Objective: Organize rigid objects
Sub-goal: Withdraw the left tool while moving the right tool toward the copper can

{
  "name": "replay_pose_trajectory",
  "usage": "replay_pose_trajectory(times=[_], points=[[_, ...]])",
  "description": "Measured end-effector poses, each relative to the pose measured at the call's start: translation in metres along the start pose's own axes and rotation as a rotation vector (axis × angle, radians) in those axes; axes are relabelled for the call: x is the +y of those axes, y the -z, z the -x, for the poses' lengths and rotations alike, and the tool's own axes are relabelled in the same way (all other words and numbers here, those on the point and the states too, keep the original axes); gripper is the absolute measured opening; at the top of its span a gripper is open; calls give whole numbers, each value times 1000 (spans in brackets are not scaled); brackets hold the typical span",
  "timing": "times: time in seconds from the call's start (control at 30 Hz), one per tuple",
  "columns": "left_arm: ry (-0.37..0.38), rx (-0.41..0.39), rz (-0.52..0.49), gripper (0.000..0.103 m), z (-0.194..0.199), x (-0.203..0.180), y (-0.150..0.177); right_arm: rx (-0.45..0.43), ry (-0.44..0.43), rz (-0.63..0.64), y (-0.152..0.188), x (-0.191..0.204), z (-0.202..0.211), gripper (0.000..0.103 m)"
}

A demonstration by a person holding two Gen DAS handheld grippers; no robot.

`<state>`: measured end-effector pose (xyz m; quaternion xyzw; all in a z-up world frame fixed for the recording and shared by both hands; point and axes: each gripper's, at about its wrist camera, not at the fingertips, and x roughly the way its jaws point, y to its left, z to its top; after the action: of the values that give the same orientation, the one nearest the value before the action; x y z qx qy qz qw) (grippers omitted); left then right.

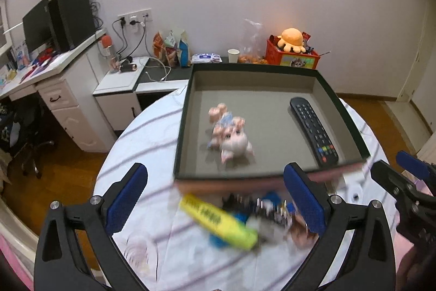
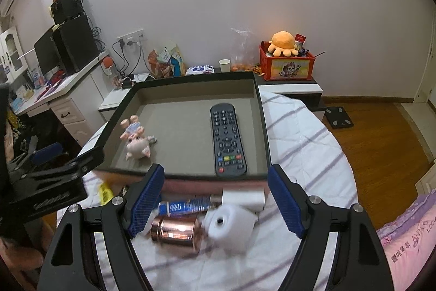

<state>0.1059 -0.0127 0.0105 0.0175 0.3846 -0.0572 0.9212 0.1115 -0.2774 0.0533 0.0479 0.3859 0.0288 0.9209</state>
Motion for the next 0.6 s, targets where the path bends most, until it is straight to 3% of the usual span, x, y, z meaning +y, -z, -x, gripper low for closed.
replay_pose_trajectory(times=[0.4,0.6], points=[[1,7,35,102,50,7,53,22,6,13,48,11,35,80],[-17,33,64,102,53,24,74,80,-15,20,69,27,19,80]])
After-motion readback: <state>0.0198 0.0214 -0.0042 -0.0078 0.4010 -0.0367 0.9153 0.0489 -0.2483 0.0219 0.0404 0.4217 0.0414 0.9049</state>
